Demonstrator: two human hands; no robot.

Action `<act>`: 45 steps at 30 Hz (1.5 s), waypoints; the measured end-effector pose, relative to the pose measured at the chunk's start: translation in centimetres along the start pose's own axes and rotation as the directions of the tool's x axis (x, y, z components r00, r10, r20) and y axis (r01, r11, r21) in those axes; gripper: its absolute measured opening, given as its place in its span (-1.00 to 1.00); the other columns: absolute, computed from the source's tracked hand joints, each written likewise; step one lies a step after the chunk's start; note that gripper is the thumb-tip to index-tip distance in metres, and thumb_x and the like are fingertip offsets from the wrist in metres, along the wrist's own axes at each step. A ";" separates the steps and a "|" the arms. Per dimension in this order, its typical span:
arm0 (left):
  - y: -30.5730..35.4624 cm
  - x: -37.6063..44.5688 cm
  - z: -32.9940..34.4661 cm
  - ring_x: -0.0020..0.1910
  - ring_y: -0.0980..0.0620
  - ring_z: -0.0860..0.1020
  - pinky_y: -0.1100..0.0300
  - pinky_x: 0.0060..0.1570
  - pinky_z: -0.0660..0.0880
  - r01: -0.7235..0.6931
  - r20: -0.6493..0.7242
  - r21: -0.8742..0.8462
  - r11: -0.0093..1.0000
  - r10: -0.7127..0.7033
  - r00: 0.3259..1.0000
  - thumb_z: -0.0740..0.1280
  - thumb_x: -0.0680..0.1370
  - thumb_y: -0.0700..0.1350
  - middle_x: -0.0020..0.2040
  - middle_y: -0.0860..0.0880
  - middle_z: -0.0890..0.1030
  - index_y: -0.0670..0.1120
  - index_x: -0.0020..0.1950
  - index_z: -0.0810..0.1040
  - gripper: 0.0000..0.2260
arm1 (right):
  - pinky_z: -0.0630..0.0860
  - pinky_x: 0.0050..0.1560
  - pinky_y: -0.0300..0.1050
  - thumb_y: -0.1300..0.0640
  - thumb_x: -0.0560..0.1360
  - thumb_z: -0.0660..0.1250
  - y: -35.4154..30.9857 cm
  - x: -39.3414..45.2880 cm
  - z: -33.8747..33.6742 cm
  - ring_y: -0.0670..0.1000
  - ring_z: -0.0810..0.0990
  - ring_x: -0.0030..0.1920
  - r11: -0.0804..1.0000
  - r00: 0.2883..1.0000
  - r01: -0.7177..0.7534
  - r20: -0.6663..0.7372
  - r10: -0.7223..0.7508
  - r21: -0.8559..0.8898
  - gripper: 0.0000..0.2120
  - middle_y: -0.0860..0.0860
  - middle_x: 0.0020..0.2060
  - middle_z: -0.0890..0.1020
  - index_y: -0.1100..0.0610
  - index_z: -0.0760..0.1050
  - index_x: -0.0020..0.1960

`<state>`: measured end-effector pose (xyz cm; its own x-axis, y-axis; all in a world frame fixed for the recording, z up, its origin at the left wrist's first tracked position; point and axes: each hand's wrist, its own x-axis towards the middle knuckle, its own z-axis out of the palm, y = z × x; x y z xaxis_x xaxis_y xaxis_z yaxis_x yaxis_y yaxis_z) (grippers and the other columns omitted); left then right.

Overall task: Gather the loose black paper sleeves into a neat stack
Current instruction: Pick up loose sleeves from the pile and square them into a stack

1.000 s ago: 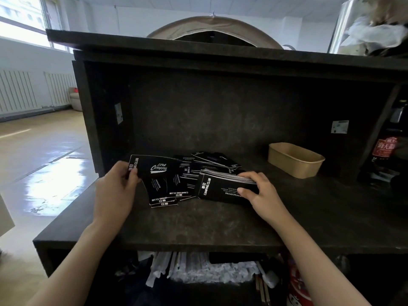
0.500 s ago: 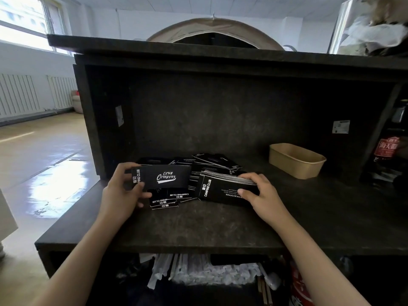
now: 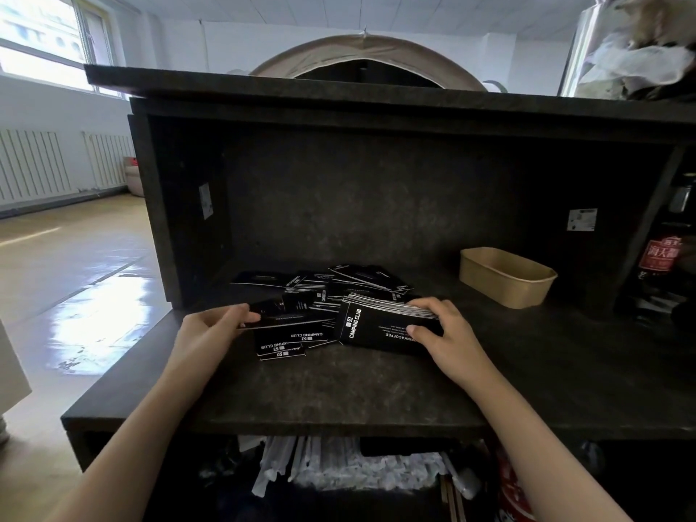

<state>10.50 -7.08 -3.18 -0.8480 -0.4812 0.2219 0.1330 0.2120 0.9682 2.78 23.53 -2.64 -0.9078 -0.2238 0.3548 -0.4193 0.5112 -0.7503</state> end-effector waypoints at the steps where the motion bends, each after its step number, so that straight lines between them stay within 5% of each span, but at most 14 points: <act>1: -0.2 0.0 0.0 -0.05 0.08 0.64 0.16 0.03 0.49 -0.030 -0.074 0.107 0.994 0.039 0.997 0.45 0.46 -0.05 -0.01 0.05 0.68 0.04 -0.24 0.71 -0.92 | 0.35 0.03 -0.30 0.15 0.53 0.33 0.0 0.0 0.0 -0.09 0.47 0.14 1.000 1.000 0.000 -0.001 0.000 0.000 -0.72 -0.05 0.11 0.45 -0.03 0.48 0.23; 3: -0.4 -0.1 0.0 -0.03 0.01 0.65 0.07 0.12 0.52 -0.064 -0.144 0.196 0.978 0.094 0.985 0.50 0.44 -0.17 -0.03 0.02 0.68 0.14 -0.17 0.66 -0.82 | 0.36 0.03 -0.30 0.12 0.55 0.30 0.1 0.1 0.1 -0.09 0.47 0.14 1.000 1.000 0.002 -0.006 -0.002 0.006 -0.75 -0.06 0.10 0.45 -0.04 0.49 0.22; 5: -0.3 -0.5 -0.2 -0.13 0.04 0.65 0.06 0.07 0.56 -0.084 -0.178 0.074 0.994 0.096 0.979 0.49 0.41 -0.30 -0.06 -0.01 0.68 0.16 -0.08 0.62 -0.67 | 0.35 0.00 -0.36 0.06 0.58 0.26 0.1 0.1 0.1 -0.11 0.47 0.13 0.999 1.000 -0.006 -0.006 0.007 0.034 -0.79 -0.07 0.09 0.46 -0.05 0.49 0.21; 8: 0.1 -1.1 -0.3 -0.24 0.25 0.60 0.36 -0.17 0.53 -0.171 -0.272 -0.052 0.984 0.151 0.950 0.42 0.46 -0.38 -0.01 -0.04 0.62 -0.04 0.16 0.56 -0.64 | 0.33 -0.01 -0.37 -0.01 0.61 0.17 0.0 0.0 0.1 -0.16 0.47 0.11 0.997 1.000 -0.016 -0.019 0.018 0.082 -0.79 -0.08 0.07 0.47 -0.06 0.52 0.16; 10: 0.4 -1.3 -0.3 -0.27 0.32 0.62 0.50 -0.24 0.50 -0.232 -0.260 -0.117 0.966 0.196 0.946 0.37 0.50 -0.37 -0.08 -0.02 0.64 -0.09 0.15 0.57 -0.71 | 0.33 -0.01 -0.35 -0.03 0.62 0.13 -0.1 0.0 0.0 -0.18 0.46 0.10 0.995 1.000 -0.020 -0.020 0.022 0.100 -0.76 -0.08 0.07 0.47 -0.05 0.53 0.16; 14: 0.3 -1.2 -0.2 -0.13 0.21 0.64 0.42 -0.09 0.55 -0.270 -0.146 -0.210 0.940 0.243 0.959 0.30 0.54 -0.36 -0.16 0.11 0.70 0.01 0.00 0.59 -0.74 | 0.34 0.01 -0.33 -0.07 0.63 0.06 -0.2 -0.1 0.0 -0.15 0.46 0.12 0.993 0.999 -0.033 -0.016 0.035 0.117 -0.68 -0.06 0.10 0.48 -0.02 0.51 0.22; 18: 0.7 -1.7 2.4 -0.14 0.22 0.64 0.34 -0.09 0.58 -0.307 0.057 0.005 0.952 0.306 0.950 0.34 0.52 -0.38 -0.17 0.11 0.69 -0.06 -0.04 0.56 -0.79 | 0.37 0.16 -0.18 -0.13 0.63 -0.01 -0.1 -0.1 0.1 -0.13 0.48 0.15 0.988 0.999 -0.049 -0.010 0.051 0.148 -0.60 -0.07 0.12 0.48 -0.03 0.52 0.22; 21: 0.9 -2.4 5.8 -0.09 0.19 0.65 0.35 0.00 0.55 -0.356 0.079 0.199 0.913 0.347 0.935 0.38 0.52 -0.31 -0.11 0.14 0.65 -0.08 -0.01 0.53 -0.84 | 0.37 0.24 -0.11 -0.21 0.60 -0.02 0.0 -0.1 0.0 -0.13 0.49 0.15 0.986 0.999 -0.049 -0.006 0.050 0.158 -0.57 -0.09 0.10 0.49 -0.06 0.54 0.18; 25: 1.6 -3.5 10.1 0.16 0.06 0.59 0.32 0.18 0.43 -0.427 0.115 0.322 0.845 0.413 0.903 0.39 0.53 -0.22 0.12 0.12 0.59 -0.07 0.35 0.44 -0.60 | 0.36 0.11 -0.25 -0.17 0.58 0.12 -0.3 -0.3 0.0 -0.14 0.49 0.12 0.995 1.000 0.002 -0.001 -0.002 0.101 -0.70 -0.06 0.06 0.49 -0.06 0.54 0.09; 28: 1.5 -3.9 11.9 0.34 0.01 0.46 0.30 0.28 0.33 -0.421 0.265 0.445 0.790 0.333 0.905 0.40 0.53 -0.11 0.37 -0.04 0.47 -0.03 0.56 0.11 -0.31 | 0.37 0.13 -0.26 -0.04 0.48 0.39 -0.3 -0.3 0.0 -0.15 0.47 0.12 1.000 1.000 0.016 0.018 -0.016 0.025 -0.72 -0.09 0.09 0.44 -0.05 0.50 0.17; 33: 1.3 -3.8 11.7 0.52 0.06 0.18 0.33 0.38 0.11 -0.511 0.336 0.426 0.747 0.394 0.855 0.39 0.53 -0.12 0.55 0.02 0.18 0.16 0.57 -0.03 -0.23 | 0.41 0.21 -0.22 0.13 0.41 0.49 -0.2 -0.2 0.0 -0.12 0.49 0.12 0.994 0.996 0.085 -0.033 -0.087 -0.066 -0.62 -0.08 0.07 0.47 -0.02 0.51 0.18; 40: 1.0 -3.8 11.4 0.47 0.02 0.28 0.19 0.43 0.25 -0.552 0.406 0.450 0.702 0.390 0.826 0.37 0.53 -0.08 0.53 0.01 0.24 0.11 0.58 0.01 -0.27 | 0.33 0.24 -0.28 0.11 0.40 0.50 0.1 -0.2 0.2 -0.11 0.45 0.19 0.988 0.994 0.104 -0.032 -0.108 -0.112 -0.52 -0.07 0.17 0.42 0.01 0.48 0.29; 45: 1.2 -3.9 11.0 0.50 0.06 0.23 0.32 0.39 0.15 -0.578 0.438 0.459 0.675 0.394 0.808 0.38 0.51 -0.08 0.54 0.04 0.21 0.08 0.59 -0.05 -0.21 | 0.22 0.27 -0.32 0.11 0.39 0.51 0.1 -0.2 0.0 -0.16 0.36 0.23 0.985 0.994 0.111 -0.006 -0.112 -0.134 -0.43 -0.11 0.23 0.36 0.02 0.44 0.36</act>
<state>8.34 4.43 -4.21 -0.8575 0.0672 0.5100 0.3445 0.8112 0.4725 2.96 23.59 -2.77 -0.8548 -0.2749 0.4402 -0.5116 0.5894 -0.6252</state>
